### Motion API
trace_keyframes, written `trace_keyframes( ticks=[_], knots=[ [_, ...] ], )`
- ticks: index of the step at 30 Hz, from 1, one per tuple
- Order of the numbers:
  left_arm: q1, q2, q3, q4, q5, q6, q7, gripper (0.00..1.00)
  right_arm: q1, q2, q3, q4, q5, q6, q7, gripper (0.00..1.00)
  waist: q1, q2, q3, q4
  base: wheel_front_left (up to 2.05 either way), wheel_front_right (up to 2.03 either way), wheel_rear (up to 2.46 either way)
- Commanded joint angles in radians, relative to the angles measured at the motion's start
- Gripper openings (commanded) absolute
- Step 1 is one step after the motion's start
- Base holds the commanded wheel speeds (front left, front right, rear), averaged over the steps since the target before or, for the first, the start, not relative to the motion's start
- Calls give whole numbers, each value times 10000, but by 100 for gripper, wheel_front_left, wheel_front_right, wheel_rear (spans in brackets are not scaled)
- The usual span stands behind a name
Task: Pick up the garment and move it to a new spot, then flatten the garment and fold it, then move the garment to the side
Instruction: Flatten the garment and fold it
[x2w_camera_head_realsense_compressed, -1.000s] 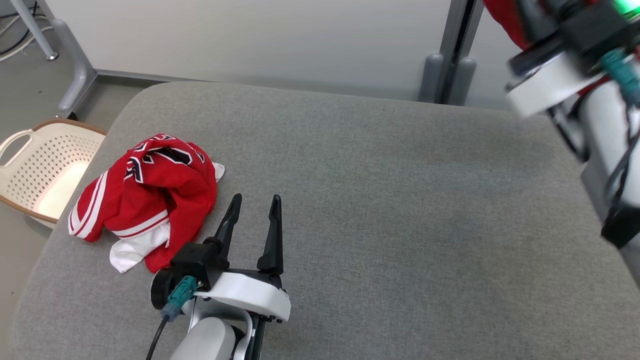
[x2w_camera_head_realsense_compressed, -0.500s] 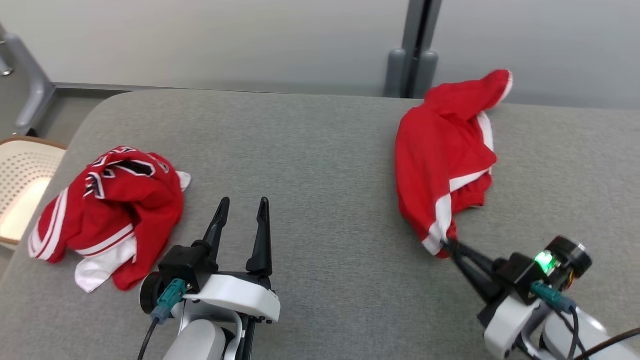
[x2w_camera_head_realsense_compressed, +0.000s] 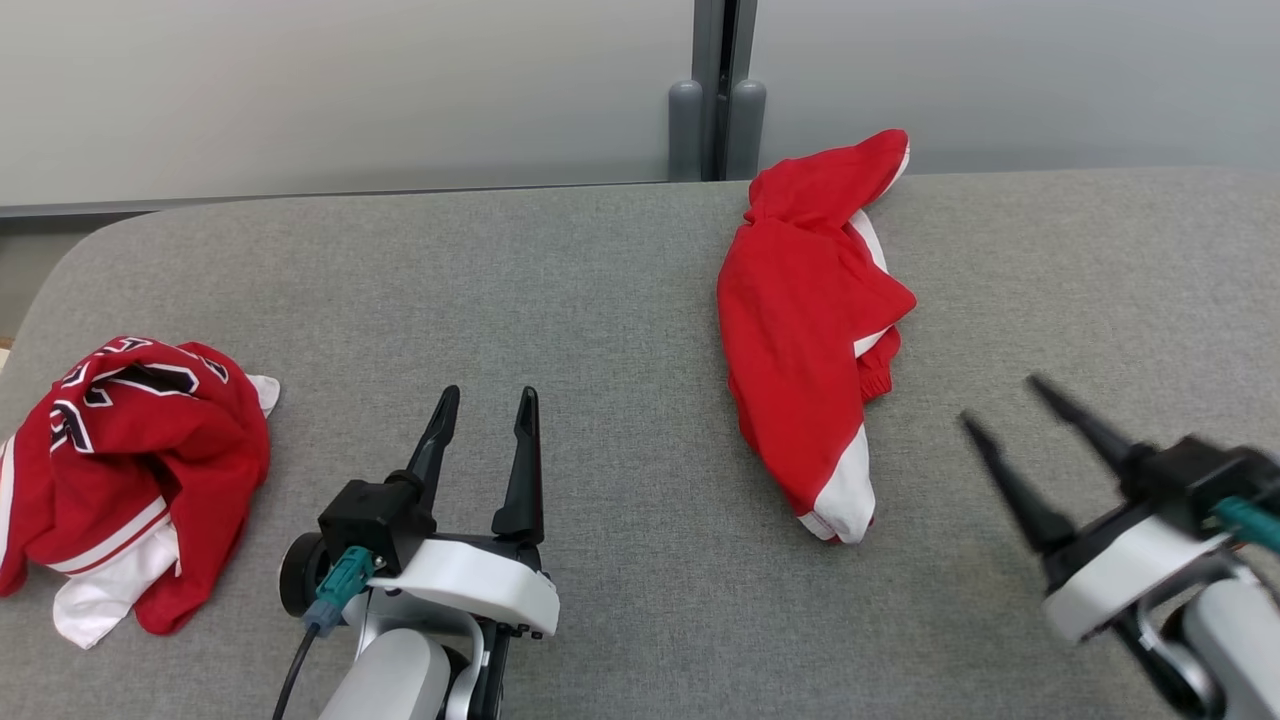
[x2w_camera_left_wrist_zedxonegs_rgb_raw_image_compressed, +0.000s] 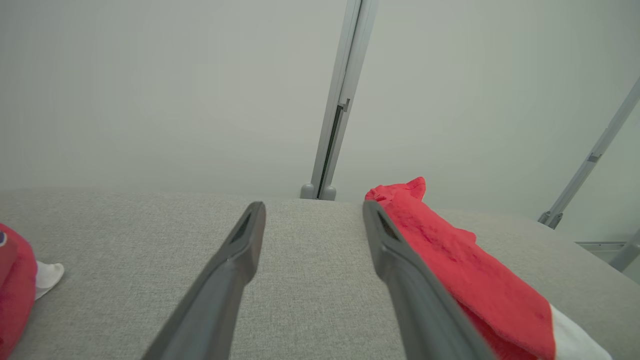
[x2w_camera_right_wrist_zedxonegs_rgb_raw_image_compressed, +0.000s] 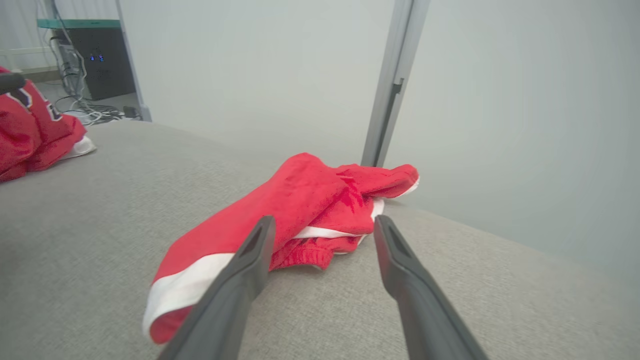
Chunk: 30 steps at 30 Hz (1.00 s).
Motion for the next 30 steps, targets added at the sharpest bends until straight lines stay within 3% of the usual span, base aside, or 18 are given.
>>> trace_keyframes(
  ticks=[1, 7, 14, 20, 25, 30],
  knots=[
    [-105, 42, 19, 10, 62, -47, -2, 100, -14, 142, -717, 145, -314, -6, -208, 100, 0, 0, -33, -22, 0, 0, 0],
    [-76, 42, -56, -25, 24, -76, -2, 100, 736, 1431, -3073, -22, -1157, -3, -600, 100, 0, 0, -200, 93, 0, 0, 0],
    [152, 43, 71, -85, 154, -138, -2, 100, 1926, 2802, -4341, -1156, -2154, -5, -665, 100, 0, 0, -240, 186, 0, 0, 0],
    [122, 42, 295, -83, 305, -240, -2, 100, 2447, 2863, -3817, -1628, -2400, -5, -669, 100, 0, 0, -128, 244, 0, 0, 0],
    [34, 42, 153, -134, 173, -254, -2, 100, 2571, 2492, -2776, -853, -2455, -5, -527, 100, 0, 0, 71, 408, 0, 0, 0],
    [-68, 43, -70, -143, 49, -179, -3, 100, 2175, 2515, -2283, -106, -2362, -5, -455, 100, 0, 0, 223, 618, 0, 0, 0]
  ],
)
